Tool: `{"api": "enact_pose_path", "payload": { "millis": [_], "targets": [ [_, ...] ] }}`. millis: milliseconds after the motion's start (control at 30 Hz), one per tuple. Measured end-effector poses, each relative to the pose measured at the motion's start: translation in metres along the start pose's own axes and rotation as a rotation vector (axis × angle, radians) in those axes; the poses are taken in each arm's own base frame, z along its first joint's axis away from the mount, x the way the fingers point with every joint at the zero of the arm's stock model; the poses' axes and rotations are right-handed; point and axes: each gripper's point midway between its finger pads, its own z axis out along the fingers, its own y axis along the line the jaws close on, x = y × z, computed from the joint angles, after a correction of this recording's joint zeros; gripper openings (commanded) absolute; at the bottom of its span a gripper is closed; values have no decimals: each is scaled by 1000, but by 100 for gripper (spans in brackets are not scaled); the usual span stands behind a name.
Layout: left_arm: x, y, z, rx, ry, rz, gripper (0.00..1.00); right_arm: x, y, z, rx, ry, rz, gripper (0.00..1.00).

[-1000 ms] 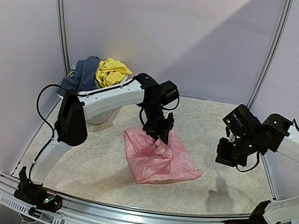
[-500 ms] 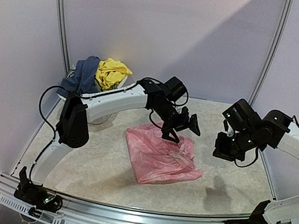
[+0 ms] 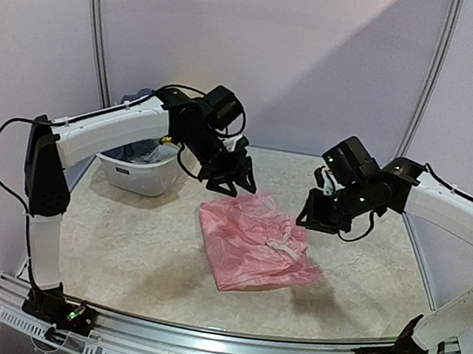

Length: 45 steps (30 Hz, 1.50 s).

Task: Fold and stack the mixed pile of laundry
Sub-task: Smooth out the square-folded shorts at the center of the board.

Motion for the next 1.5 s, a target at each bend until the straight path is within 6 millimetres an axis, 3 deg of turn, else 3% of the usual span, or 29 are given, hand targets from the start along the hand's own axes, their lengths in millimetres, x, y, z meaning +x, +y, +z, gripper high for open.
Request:
{"api": "enact_pose_path", "payload": {
  "millis": [100, 200, 500, 667, 967, 1267, 1500],
  "targets": [
    [18, 25, 15, -66, 56, 0, 33, -8, 23, 16, -68, 27, -34, 20],
    [30, 46, 34, -115, 113, -5, 30, -8, 38, 36, -123, 65, -61, 16],
    [21, 63, 99, -120, 186, -22, 28, 11, 52, 80, -214, 183, -95, 7],
    [12, 65, 125, -103, 196, -22, 28, 23, 42, 92, -213, 219, -86, 5],
    [-7, 59, 154, -69, 179, -4, 27, 43, 9, 119, -144, 287, -66, 1],
    [-27, 62, 181, -51, 155, 1, 27, 63, -15, 127, -98, 334, -59, 0],
    [-41, 73, 190, -44, 138, -21, 27, 71, -23, 130, -83, 355, -64, 0]
  ]
}}
